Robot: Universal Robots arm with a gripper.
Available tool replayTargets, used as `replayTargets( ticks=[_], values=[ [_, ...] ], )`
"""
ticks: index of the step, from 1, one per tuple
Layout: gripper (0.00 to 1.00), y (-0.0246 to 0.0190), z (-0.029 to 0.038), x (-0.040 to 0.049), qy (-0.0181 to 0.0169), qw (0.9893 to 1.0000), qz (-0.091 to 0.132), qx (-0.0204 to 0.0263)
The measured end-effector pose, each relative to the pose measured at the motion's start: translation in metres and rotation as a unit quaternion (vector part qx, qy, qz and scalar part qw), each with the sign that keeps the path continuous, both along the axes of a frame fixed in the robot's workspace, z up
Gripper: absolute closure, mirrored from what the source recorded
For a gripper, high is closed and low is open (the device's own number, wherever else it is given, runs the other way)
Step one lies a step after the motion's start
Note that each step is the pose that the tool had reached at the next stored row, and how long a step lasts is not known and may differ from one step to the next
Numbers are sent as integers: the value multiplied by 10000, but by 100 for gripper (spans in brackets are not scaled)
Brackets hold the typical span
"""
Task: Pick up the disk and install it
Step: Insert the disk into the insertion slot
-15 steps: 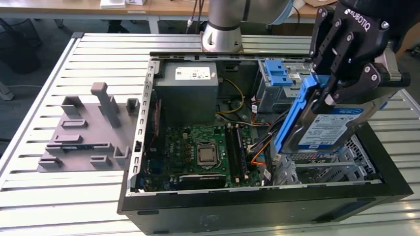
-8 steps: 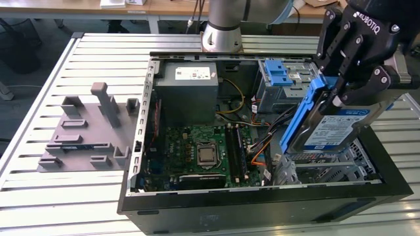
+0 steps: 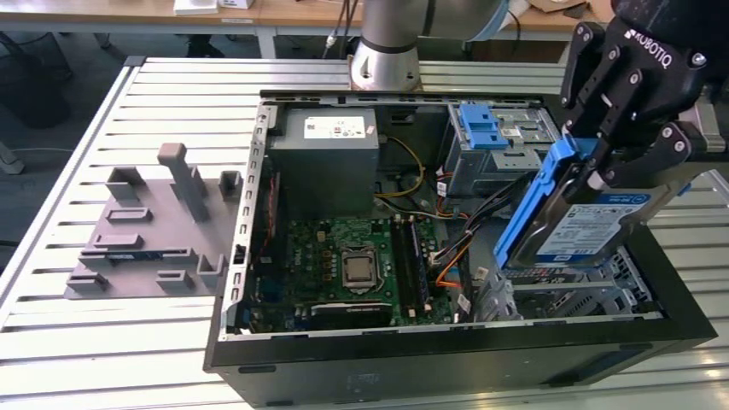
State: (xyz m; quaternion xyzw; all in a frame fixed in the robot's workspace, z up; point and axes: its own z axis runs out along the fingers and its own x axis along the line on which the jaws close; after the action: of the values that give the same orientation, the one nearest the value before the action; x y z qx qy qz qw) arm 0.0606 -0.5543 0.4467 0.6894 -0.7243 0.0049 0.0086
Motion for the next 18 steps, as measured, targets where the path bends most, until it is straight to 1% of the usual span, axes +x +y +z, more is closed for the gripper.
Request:
replayTargets(
  ticks=[8,14,18],
  values=[
    [64,1,-24,86,0,10000,1,0],
    [64,-4,-37,90,0,10000,1,0],
    [64,-19,-50,90,0,10000,2,1]
  ],
)
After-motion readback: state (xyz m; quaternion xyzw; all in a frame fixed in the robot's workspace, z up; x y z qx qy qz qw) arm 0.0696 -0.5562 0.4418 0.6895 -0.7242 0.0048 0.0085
